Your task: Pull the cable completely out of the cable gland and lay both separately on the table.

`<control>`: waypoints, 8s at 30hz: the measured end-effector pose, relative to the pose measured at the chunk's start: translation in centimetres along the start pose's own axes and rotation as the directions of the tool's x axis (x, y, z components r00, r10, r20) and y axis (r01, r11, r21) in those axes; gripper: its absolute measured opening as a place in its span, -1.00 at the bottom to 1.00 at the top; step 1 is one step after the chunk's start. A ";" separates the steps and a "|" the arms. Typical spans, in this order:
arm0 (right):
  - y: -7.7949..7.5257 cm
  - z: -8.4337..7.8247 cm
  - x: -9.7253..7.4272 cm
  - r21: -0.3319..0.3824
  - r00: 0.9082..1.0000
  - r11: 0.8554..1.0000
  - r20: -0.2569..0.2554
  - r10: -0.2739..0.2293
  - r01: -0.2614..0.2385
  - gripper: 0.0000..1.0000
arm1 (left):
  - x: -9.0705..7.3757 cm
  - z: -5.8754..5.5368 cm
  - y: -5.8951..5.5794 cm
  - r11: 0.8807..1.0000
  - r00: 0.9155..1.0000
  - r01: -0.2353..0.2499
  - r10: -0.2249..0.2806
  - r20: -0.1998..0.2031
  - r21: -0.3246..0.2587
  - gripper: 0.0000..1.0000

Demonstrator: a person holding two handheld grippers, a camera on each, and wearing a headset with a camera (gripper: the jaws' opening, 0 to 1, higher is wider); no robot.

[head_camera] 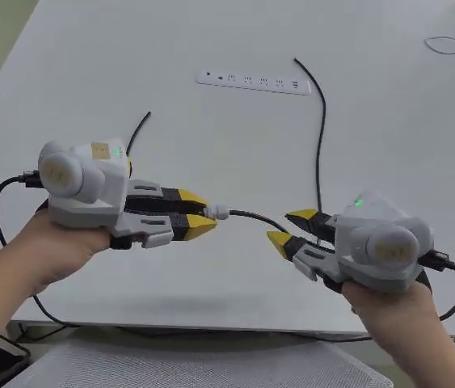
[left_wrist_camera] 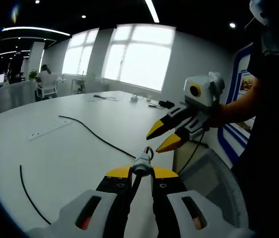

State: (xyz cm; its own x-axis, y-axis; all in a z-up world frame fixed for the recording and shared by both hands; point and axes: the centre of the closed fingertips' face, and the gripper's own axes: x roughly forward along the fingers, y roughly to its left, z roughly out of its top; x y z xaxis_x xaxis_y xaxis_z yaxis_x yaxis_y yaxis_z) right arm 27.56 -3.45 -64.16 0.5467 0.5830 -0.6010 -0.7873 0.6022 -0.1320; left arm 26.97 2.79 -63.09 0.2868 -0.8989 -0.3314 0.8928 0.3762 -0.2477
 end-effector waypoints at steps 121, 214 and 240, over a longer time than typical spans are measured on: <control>0.4 0.2 1.7 -0.021 0.999 0.999 -0.029 0.024 -0.024 -0.66 | 0.1 -0.1 0.3 0.999 1.000 -0.027 0.027 -0.001 -0.021 -0.70; -1.6 -7.4 2.4 0.298 0.994 0.953 -0.108 -0.016 0.048 -0.99 | -0.9 0.1 0.1 0.998 0.998 -0.047 0.049 0.036 -0.046 -0.70; 3.6 3.1 3.4 -0.257 0.993 0.960 -0.061 0.099 -0.112 -0.86 | -0.7 0.1 0.1 0.998 0.999 -0.038 0.038 0.016 -0.044 -0.70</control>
State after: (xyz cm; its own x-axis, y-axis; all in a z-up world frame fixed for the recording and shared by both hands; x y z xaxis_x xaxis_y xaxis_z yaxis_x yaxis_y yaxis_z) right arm 27.47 2.40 -64.28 0.4474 0.6052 -0.6584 -0.8901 0.3728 -0.2621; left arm 26.87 3.45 -62.82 0.3264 -0.8874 -0.3256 0.8652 0.4192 -0.2752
